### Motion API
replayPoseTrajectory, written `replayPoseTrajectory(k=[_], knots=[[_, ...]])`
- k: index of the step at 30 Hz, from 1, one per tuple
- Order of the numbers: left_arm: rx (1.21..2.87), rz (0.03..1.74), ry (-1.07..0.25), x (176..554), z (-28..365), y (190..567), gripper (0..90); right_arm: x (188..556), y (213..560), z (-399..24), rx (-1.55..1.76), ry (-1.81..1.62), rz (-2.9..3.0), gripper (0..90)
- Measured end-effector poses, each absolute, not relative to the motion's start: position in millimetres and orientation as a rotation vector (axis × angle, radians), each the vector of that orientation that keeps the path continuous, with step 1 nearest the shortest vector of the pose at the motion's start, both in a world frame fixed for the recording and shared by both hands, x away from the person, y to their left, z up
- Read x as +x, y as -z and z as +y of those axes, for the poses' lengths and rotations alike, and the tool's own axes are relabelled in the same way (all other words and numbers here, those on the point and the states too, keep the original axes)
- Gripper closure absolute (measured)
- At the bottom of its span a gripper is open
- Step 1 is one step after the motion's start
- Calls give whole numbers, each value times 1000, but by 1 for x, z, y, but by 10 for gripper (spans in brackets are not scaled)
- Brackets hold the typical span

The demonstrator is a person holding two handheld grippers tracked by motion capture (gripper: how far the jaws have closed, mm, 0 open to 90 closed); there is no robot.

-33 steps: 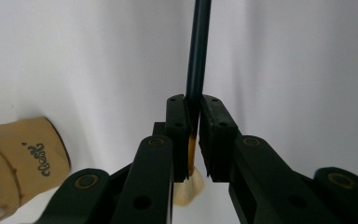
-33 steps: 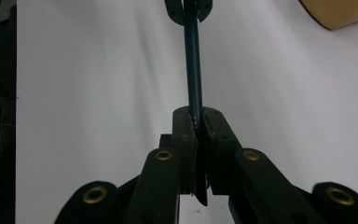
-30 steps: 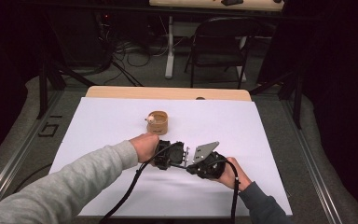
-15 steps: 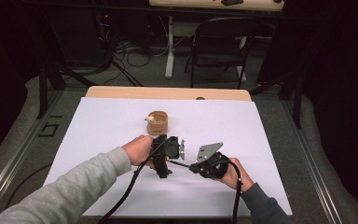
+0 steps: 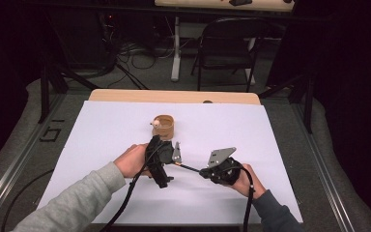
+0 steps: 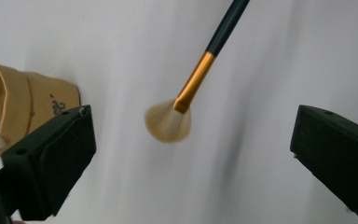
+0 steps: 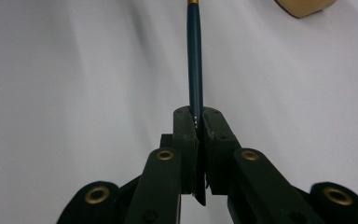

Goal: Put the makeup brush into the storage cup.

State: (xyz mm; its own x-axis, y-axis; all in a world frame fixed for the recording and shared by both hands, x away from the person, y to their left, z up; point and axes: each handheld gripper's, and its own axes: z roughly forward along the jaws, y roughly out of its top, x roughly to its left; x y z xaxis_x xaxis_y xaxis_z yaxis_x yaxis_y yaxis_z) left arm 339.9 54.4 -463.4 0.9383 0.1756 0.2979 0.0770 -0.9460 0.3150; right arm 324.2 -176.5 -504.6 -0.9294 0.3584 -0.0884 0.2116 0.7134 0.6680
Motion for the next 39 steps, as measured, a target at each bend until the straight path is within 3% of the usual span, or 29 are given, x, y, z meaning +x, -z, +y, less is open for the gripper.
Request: replayPoseTrajectory(k=[19, 39], knots=[[2543, 485, -462, 337, 95, 489, 0, 325, 507, -186, 554, -1042, 2667, 853], [2275, 656, -418, 335, 122, 522, 0, 321, 504, -188, 664, -1192, 2539, 853]])
